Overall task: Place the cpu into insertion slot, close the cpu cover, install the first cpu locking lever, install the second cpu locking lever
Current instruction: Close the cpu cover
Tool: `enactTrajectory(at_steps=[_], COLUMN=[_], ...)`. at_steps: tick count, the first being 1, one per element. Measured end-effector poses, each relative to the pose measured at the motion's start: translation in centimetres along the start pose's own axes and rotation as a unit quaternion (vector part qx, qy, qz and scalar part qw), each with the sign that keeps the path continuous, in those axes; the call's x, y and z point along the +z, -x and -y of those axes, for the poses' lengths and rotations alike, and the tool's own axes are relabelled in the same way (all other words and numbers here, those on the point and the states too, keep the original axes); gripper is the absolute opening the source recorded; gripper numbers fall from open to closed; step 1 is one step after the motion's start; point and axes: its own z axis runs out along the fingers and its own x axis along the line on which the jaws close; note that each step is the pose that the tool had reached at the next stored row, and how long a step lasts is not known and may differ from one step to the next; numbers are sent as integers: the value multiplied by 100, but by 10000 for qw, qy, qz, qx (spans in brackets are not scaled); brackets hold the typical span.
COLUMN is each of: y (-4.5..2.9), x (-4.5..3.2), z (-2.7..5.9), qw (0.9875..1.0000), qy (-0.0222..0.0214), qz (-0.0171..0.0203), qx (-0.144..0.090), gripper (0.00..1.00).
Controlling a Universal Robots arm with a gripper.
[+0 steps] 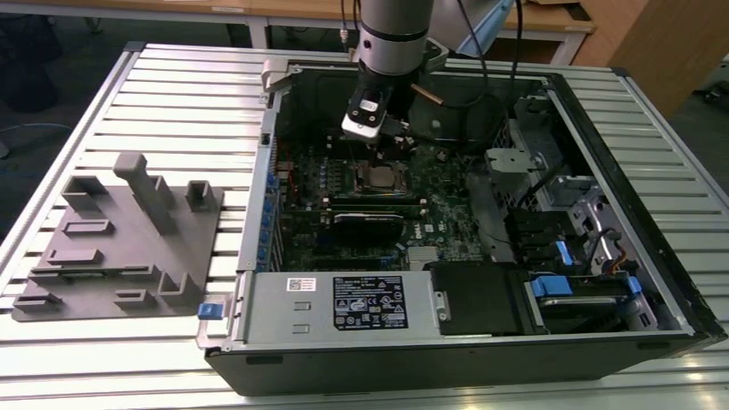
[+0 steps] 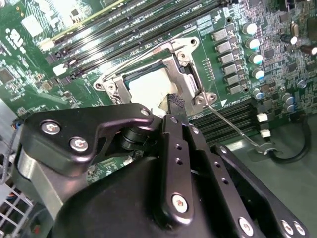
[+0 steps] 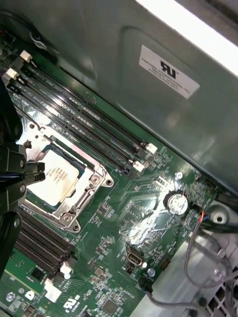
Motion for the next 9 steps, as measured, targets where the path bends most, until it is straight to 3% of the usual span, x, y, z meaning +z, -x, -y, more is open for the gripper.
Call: enactTrajectory(at_steps=[4, 9], y=[0, 0], x=[0, 3], z=[0, 0], qw=[9996, 9978], qy=[2, 4], qz=[-7, -17], qx=[-292, -669], gripper=[11, 11])
